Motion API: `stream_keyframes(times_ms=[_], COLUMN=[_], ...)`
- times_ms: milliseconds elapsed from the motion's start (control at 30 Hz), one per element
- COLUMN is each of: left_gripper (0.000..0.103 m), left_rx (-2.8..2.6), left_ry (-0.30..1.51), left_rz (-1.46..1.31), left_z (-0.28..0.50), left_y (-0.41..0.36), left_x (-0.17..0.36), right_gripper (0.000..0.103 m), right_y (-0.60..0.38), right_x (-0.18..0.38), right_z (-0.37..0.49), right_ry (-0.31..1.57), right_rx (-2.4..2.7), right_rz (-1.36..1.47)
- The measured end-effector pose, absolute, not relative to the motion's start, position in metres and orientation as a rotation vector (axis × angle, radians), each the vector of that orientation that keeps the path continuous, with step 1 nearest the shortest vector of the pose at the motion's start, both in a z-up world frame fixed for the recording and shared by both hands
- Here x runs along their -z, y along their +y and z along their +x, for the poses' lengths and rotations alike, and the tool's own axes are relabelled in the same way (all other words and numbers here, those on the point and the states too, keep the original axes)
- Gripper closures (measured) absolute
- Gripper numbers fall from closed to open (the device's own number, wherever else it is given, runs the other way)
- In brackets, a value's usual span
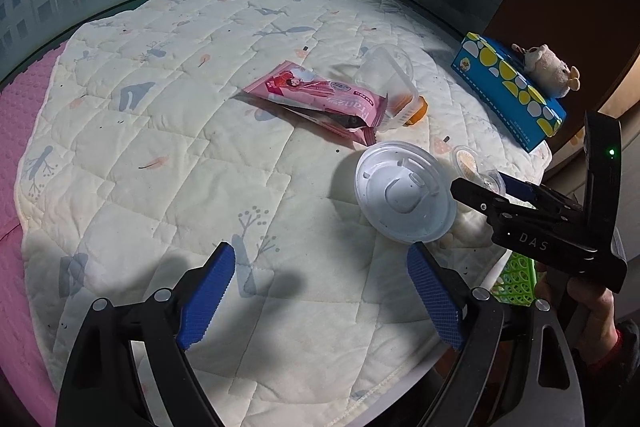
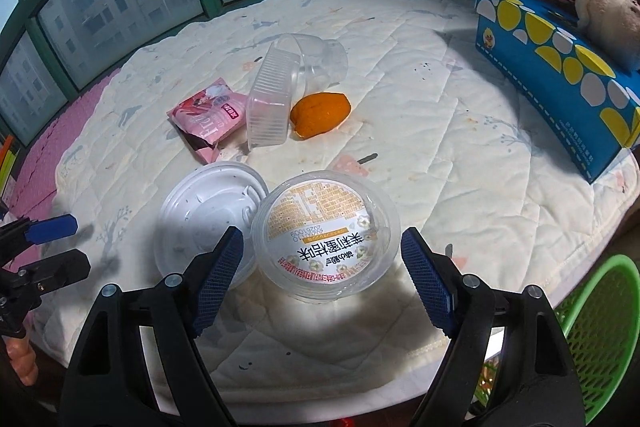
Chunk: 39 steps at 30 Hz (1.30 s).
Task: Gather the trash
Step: 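Grasp the pudding cup with the right tool while the left tool grasps the white lid, then carry the pudding cup and white lid to the green basket and release both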
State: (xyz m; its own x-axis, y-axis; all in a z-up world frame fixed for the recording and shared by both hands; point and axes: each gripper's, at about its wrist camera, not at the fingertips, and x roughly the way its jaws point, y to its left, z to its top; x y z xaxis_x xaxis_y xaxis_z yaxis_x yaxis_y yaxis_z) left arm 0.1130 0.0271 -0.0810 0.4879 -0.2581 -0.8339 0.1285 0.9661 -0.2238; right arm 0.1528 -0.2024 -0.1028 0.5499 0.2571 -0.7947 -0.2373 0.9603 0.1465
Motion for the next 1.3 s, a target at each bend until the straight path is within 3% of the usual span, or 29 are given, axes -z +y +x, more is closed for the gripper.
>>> stream_keyframes(times_ms=[200,600,1300], left_gripper=[0.018,0.010,0.009], left_rx=[0.260,0.339,0.394], left_ry=[1.046,1.048,1.087], left_rz=[-0.117,-0.019,0.132], left_z=[0.118,0.135,0.160], left_y=[0.016,-0.024,-0.069], left_x=[0.084,0.089,0.116], right_gripper=[0.036,0.036,0.036], right_y=[-0.204,-0.227,-0.303], right_x=[0.104,0.073,0.061], right_z=[0.155,0.138,0.084], right_ry=[0.945,0.870,0.825], right_rx=[-0.290,-0.277,-0.126], right_rz=[0.047,0.100,0.210])
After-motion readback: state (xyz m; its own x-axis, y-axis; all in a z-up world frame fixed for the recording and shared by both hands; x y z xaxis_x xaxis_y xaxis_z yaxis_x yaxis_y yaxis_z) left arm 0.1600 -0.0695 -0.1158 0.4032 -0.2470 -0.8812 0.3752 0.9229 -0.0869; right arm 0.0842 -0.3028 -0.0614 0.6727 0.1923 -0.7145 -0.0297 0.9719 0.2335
